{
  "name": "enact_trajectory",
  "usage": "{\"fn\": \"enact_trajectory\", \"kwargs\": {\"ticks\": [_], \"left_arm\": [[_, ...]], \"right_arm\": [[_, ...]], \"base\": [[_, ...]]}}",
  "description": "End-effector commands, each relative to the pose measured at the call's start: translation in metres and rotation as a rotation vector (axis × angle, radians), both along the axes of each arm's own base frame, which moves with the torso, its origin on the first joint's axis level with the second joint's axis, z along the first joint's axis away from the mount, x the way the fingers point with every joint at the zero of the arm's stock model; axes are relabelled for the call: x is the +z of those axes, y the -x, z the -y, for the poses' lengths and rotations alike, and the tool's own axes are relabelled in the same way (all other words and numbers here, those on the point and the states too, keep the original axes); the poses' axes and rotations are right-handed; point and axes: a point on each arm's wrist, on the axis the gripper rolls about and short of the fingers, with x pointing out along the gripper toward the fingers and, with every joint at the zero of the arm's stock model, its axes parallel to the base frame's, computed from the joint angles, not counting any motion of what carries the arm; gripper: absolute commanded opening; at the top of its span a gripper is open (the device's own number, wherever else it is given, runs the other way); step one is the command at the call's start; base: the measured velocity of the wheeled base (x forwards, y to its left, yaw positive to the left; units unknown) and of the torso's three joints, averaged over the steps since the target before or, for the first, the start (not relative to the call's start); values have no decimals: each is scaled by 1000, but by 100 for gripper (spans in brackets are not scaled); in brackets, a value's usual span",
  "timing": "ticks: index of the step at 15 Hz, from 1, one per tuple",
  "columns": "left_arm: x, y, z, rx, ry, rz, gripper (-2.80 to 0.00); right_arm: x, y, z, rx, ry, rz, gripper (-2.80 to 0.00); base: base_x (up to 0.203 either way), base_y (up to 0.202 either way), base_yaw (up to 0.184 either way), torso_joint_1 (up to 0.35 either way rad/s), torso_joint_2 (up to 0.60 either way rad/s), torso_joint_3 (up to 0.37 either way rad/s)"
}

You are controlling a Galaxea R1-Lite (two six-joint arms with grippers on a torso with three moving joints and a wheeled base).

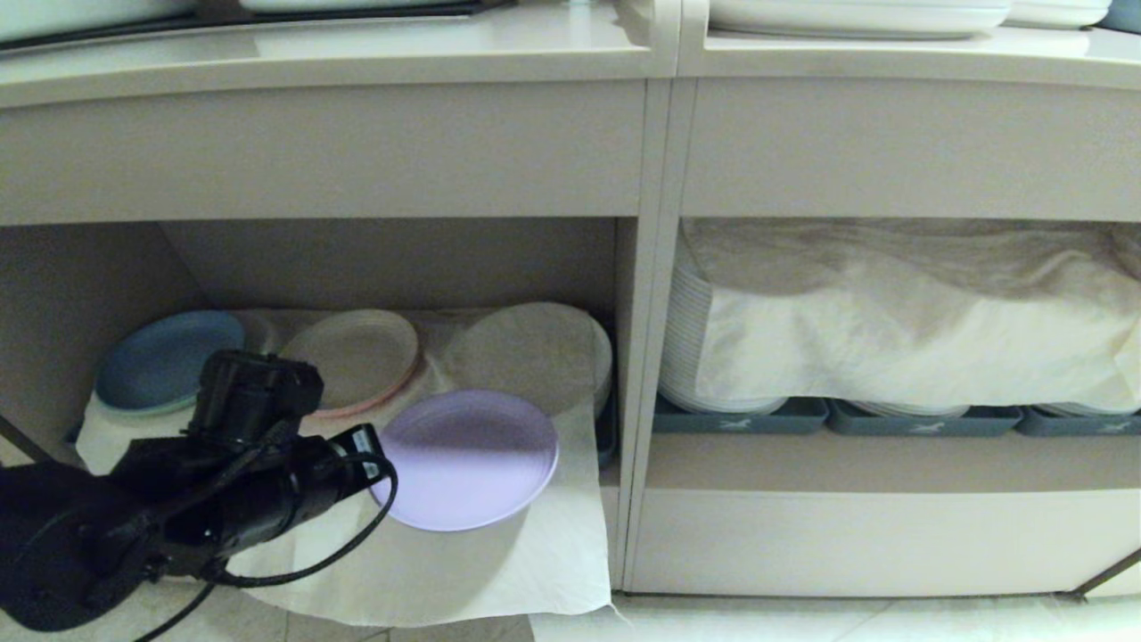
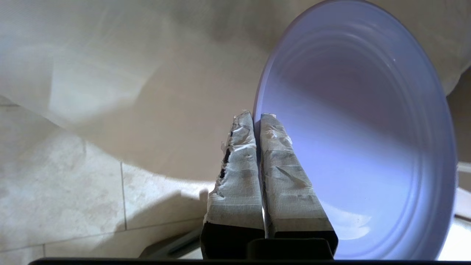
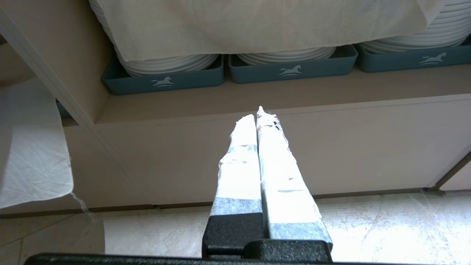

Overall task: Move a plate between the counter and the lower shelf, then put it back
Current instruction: Pick up the plate in the cupboard, then put the plate

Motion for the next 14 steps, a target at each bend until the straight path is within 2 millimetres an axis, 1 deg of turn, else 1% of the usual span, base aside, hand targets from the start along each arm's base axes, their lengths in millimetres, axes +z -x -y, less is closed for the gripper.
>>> {"fn": "enact_trajectory", "kwargs": {"ticks": [1, 4, 8, 11, 14], "left_arm": [[6, 16, -6, 4, 11, 25, -280], [9, 35, -13, 6, 15, 42, -280], [6, 60, -22, 8, 16, 48, -280], [7, 74, -27, 8, 11, 36, -280], [7, 84, -30, 9, 9, 32, -280]], "right_arm": [[0, 0, 0, 0, 0, 0, -280], [0, 0, 0, -1, 0, 0, -280], [0, 0, 0, 0, 0, 0, -280], [0, 0, 0, -1, 0, 0, -280], [0, 0, 0, 0, 0, 0, -280]], "base": [[0, 0, 0, 0, 0, 0], [0, 0, 0, 0, 0, 0], [0, 0, 0, 0, 0, 0], [0, 0, 0, 0, 0, 0], [0, 0, 0, 0, 0, 0]]}}
